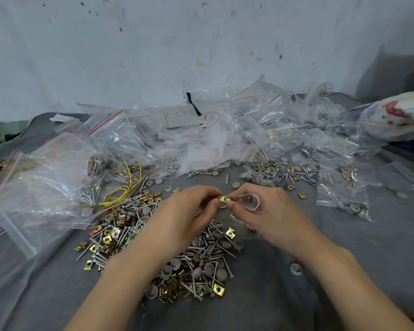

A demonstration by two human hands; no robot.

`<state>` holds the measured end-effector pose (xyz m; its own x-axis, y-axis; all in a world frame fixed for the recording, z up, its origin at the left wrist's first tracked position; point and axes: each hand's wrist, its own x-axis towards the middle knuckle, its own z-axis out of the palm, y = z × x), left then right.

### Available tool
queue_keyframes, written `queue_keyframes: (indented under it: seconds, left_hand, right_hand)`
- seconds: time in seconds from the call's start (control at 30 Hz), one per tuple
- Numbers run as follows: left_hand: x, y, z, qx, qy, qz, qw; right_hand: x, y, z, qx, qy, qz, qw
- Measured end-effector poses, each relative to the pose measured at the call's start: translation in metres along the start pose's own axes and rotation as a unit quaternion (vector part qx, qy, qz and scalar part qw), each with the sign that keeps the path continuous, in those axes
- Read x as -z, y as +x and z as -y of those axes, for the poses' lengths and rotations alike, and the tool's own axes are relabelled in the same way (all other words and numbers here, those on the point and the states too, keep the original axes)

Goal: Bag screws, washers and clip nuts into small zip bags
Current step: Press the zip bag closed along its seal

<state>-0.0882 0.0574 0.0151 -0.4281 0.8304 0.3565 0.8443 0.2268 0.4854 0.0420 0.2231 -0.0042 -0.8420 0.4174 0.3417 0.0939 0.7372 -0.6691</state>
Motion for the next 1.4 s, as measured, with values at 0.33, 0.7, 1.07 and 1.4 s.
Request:
queue_keyframes:
  seconds: [0.33,0.7,1.07,1.4]
  left_hand:
    - [0.012,-0.004,0.019,0.074,0.080,0.029,0.994]
    - [0.004,0.000,0.022,0.074,0.137,0.098,0.983]
    - [-0.008,-0.001,0.014,0.064,0.156,0.102,0.980]
    - [-0.013,0.007,0.013,0.093,0.199,0.130,0.967]
  right_hand:
    - [0.008,-0.005,-0.006,-0.007,-0.150,0.054,0.987]
    - [0.002,-0.003,-0.006,0.025,-0.206,0.102,0.973]
    - [0.000,-0.004,-0.012,0.026,-0.207,0.097,0.973]
    - [0.004,-0.002,-0.010,0.035,-0.201,0.056,0.977]
